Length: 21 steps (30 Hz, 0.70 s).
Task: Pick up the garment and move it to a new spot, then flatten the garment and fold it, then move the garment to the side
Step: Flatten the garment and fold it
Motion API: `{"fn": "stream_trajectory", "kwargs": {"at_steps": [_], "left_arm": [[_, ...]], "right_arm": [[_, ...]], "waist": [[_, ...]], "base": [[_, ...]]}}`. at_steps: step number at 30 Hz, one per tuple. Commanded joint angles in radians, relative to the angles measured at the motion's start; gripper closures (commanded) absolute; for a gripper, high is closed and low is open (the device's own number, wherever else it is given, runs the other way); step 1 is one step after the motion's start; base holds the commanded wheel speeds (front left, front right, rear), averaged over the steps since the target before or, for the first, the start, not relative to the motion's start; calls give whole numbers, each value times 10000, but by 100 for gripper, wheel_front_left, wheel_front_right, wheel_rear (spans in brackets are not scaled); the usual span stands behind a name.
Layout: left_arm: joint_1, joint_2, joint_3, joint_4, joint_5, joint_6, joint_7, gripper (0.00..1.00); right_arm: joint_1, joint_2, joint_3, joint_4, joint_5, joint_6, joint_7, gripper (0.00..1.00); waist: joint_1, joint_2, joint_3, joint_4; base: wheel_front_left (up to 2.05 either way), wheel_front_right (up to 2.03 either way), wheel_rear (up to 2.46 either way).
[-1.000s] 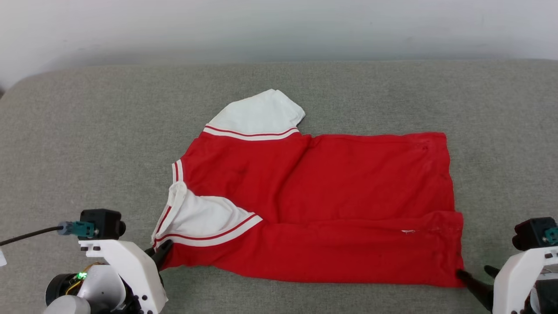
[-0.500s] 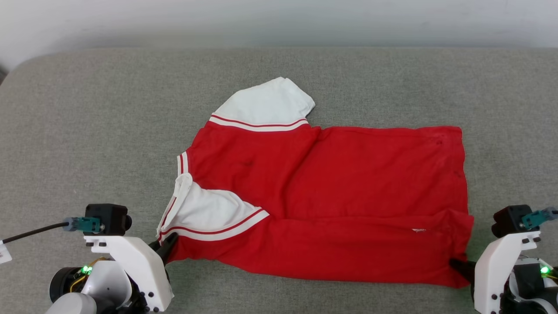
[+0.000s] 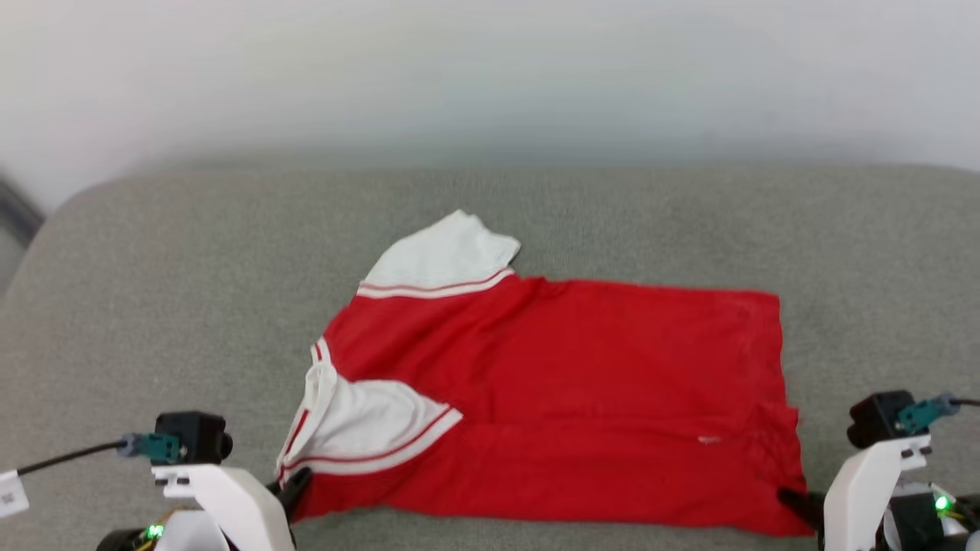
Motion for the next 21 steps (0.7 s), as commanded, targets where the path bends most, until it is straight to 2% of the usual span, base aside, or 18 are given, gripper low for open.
{"fn": "stream_trajectory", "kwargs": {"at_steps": [1, 10, 11, 12, 13, 14, 21], "left_arm": [[312, 25, 14, 10, -95, 59, -4, 100], [1204, 160, 26, -85, -330, 398, 197, 100], [1224, 111, 1, -47, -335, 402, 181, 86], [1243, 59, -56, 11, -373, 370, 200, 52], [1214, 10, -69, 88, -370, 349, 152, 8], [1158, -43, -53, 171, -352, 358, 81, 0], [686, -228, 118, 467, -23, 200, -714, 0]], "right_arm": [[265, -44, 35, 8, 62, 8, 26, 100], [1236, 11, -230, -85, -22, 9, 197, 100], [1311, 78, -191, -45, -73, 9, 82, 75], [1377, 140, -170, -10, -89, 9, -69, 16], [1449, 194, -163, 40, -122, 9, -250, 0], [1455, 242, -153, 38, -216, 9, -521, 0], [1186, 552, -272, -280, -806, 9, -3081, 0]], "waist": [[-1, -1, -732, -46], [-1, -1, -1143, -94], [-1, -1, -1138, -108], [-1, -1, -1124, -122], [-1, -1, -1112, -134], [-1, -1, -1102, -150], [-1, -1, -1064, -504]], "base": [[0, 0, 0], [0, 0, 0], [0, 0, 0], [0, 0, 0], [0, 0, 0], [0, 0, 0], [0, 0, 0]]}}
